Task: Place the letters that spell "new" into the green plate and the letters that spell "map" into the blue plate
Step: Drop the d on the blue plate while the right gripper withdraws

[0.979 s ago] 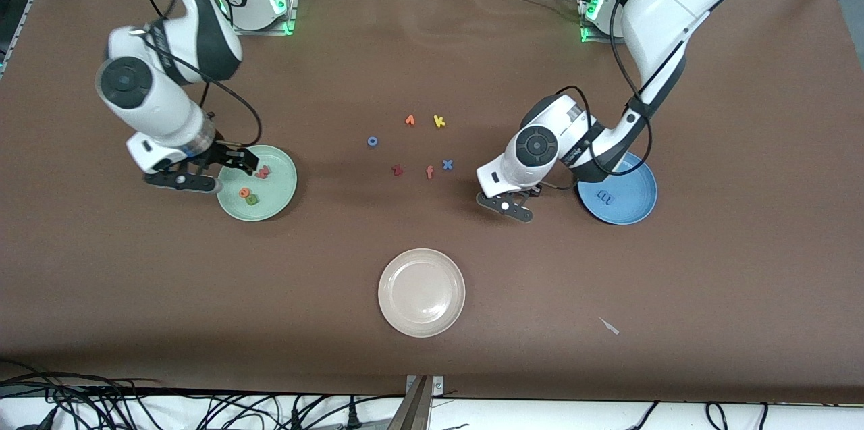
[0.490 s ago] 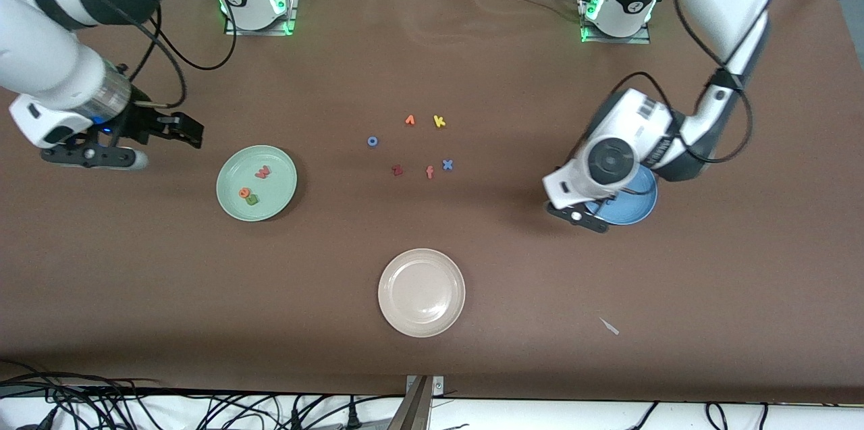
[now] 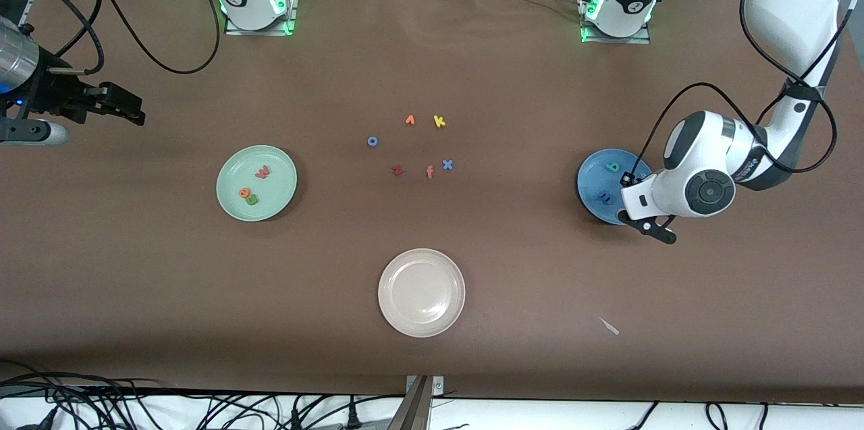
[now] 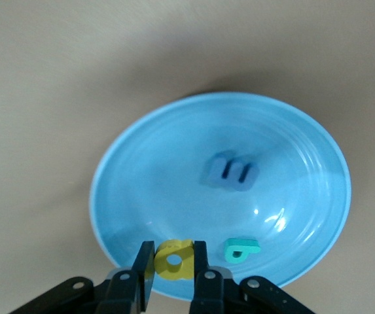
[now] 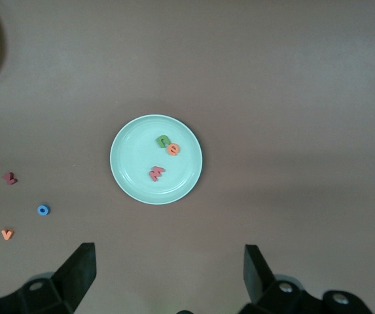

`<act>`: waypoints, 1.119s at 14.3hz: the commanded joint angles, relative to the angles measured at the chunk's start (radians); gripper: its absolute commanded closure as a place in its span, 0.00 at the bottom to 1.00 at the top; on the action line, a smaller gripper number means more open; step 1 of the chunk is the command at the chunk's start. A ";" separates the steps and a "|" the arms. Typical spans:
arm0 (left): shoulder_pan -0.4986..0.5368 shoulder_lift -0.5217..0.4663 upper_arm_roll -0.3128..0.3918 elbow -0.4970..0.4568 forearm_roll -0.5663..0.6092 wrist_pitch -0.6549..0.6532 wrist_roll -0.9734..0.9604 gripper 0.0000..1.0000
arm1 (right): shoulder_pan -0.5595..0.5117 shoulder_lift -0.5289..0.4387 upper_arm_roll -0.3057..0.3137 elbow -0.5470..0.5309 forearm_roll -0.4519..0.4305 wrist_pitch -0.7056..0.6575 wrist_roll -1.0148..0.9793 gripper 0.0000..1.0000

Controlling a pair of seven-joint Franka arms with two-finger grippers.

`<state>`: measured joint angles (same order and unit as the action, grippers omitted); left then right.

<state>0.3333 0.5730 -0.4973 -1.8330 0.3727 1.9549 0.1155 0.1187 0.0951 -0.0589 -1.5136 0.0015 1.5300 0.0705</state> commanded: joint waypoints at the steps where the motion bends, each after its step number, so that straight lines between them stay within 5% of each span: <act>1: -0.003 -0.015 -0.015 -0.022 0.029 0.024 -0.010 0.01 | 0.002 0.008 0.008 0.024 0.014 -0.072 -0.011 0.00; 8: -0.016 -0.102 -0.036 0.069 0.015 -0.062 -0.001 0.00 | -0.002 0.008 0.001 0.026 -0.003 -0.083 -0.008 0.00; 16: -0.022 -0.108 -0.155 0.564 -0.007 -0.396 -0.005 0.00 | -0.001 0.032 -0.009 0.089 0.008 -0.068 -0.018 0.00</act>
<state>0.3210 0.4401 -0.6513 -1.3710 0.3724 1.6093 0.1110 0.1184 0.1012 -0.0701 -1.4615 0.0002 1.4739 0.0664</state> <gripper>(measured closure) 0.000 0.000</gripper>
